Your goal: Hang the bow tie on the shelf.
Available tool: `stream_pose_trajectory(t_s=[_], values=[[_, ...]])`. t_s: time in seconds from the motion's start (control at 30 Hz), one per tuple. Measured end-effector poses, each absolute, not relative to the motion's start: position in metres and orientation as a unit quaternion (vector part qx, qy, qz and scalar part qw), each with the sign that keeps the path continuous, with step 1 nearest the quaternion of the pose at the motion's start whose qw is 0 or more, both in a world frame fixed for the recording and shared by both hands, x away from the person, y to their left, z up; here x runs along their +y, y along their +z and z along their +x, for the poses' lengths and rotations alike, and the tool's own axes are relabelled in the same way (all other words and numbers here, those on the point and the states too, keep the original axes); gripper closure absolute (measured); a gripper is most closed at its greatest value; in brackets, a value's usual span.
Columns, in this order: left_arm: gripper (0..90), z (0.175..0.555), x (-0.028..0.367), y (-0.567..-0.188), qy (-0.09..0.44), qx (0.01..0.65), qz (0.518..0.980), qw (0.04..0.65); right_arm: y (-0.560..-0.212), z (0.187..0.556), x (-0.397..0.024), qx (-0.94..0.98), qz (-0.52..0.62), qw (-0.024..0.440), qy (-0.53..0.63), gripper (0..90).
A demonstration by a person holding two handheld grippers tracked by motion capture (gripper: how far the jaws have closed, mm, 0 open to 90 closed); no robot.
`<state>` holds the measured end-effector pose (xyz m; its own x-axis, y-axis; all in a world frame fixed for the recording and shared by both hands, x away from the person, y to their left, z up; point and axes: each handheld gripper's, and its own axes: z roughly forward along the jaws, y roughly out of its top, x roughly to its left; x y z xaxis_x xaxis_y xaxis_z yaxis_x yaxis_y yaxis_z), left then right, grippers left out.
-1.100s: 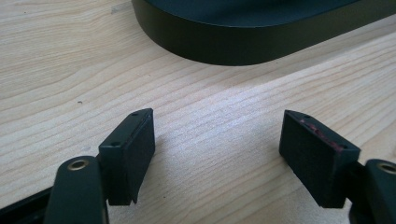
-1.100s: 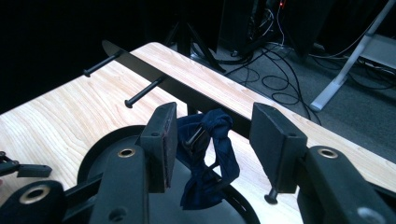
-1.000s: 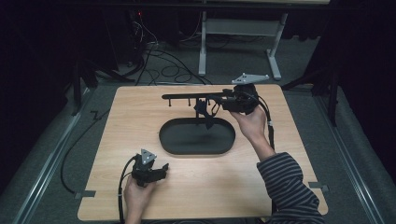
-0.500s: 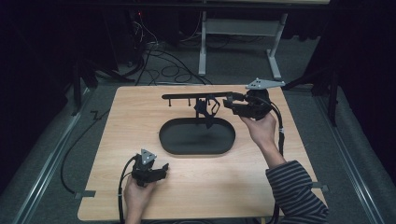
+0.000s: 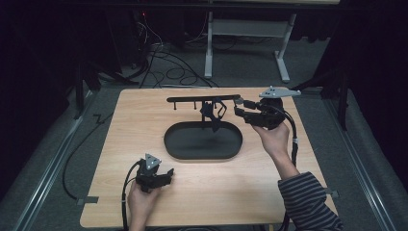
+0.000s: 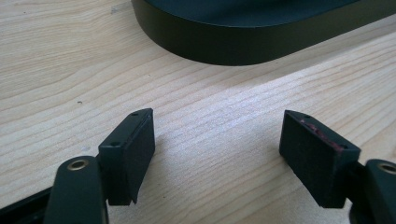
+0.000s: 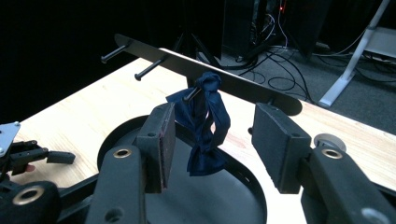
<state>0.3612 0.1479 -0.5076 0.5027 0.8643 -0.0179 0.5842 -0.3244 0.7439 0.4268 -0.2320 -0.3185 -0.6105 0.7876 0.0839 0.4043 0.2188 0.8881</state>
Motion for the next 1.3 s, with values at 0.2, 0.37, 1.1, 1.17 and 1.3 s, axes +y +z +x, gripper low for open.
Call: stream_pose_trajectory(t_s=[0.2, 0.37, 1.1, 1.17, 1.3], values=[[27.2, 0.361, 0.148, -0.508, 0.196, 0.458, 0.790, 0.357, -0.320, 0.420, -0.238, 0.754, 0.396, 0.199, 0.485, 50.9], [27.2, 0.361, 0.148, -0.508, 0.196, 0.458, 0.790, 0.357, -0.322, 0.414, -0.243, 0.753, 0.397, 0.198, 0.487, 50.9], [27.0, 0.361, 0.148, -0.508, 0.196, 0.458, 0.790, 0.357, -0.336, 0.397, -0.257, 0.743, 0.413, 0.194, 0.491, 51.0], [27.0, 0.361, 0.148, -0.508, 0.196, 0.458, 0.790, 0.357, -0.338, 0.395, -0.258, 0.742, 0.413, 0.194, 0.491, 51.0], [27.0, 0.361, 0.148, -0.508, 0.196, 0.458, 0.790, 0.357, -0.341, 0.391, -0.260, 0.743, 0.415, 0.192, 0.490, 50.9]])
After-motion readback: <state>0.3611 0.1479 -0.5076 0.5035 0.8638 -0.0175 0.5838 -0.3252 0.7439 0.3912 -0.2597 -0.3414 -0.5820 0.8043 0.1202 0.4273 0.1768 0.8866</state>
